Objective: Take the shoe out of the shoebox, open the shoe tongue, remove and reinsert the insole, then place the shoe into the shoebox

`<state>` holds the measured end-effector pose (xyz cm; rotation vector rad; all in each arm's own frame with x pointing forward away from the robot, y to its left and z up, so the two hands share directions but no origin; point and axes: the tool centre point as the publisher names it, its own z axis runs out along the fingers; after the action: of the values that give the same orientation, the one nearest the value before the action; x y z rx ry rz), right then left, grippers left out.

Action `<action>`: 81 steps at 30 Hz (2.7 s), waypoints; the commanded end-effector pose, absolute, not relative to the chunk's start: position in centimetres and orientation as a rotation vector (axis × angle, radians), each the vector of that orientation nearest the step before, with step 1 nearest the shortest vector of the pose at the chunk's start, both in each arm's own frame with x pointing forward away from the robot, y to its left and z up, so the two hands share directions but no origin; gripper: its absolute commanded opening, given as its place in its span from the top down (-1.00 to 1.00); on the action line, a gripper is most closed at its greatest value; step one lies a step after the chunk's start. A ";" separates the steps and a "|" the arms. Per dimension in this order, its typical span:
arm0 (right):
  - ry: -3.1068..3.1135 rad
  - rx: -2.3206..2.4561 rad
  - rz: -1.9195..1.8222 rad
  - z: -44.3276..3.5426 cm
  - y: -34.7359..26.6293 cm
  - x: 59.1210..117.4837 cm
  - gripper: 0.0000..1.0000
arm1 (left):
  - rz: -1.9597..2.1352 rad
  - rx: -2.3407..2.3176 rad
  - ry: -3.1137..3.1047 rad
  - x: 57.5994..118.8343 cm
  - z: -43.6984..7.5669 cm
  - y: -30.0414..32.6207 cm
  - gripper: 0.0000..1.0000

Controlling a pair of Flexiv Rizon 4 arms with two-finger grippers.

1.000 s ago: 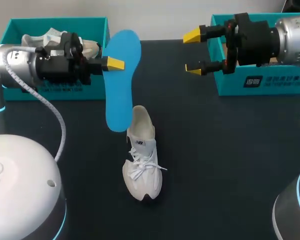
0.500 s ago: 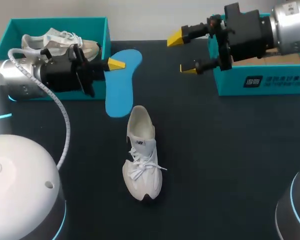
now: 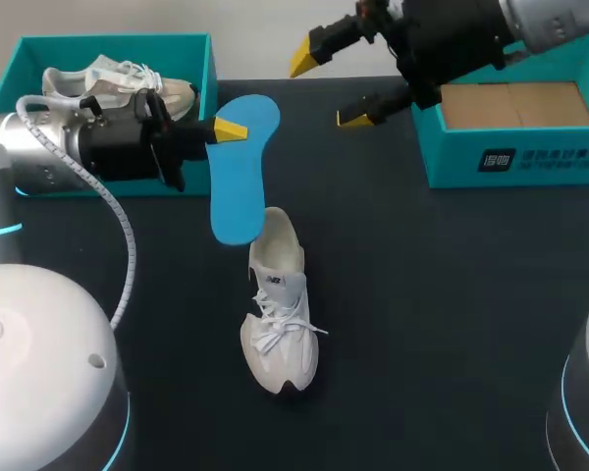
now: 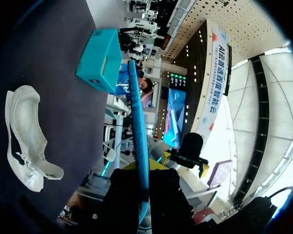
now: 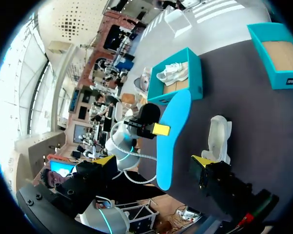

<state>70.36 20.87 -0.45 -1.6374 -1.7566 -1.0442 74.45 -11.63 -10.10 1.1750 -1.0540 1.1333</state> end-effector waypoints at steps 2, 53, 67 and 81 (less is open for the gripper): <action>-1.958 -1.882 -0.773 1.0 23.2 70.7 -1.00 | 1.133 1.175 -1.084 74.4 -10.2 -11.8 1.00; -2.371 -2.437 0.220 0.4 28.8 71.2 -1.00 | 1.134 1.204 -1.084 74.2 -10.6 -12.0 1.00; -2.385 -2.422 0.160 0.4 28.7 71.4 -1.00 | 1.134 1.204 -1.084 74.2 -10.6 -12.0 1.00; -2.270 -2.299 -0.158 -0.2 27.6 71.4 -1.00 | 1.134 1.204 -1.084 74.2 -10.6 -12.0 1.00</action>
<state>71.57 29.52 0.55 -2.3942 -2.3593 0.0699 74.38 -12.06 -10.66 1.2001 -1.0831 1.1333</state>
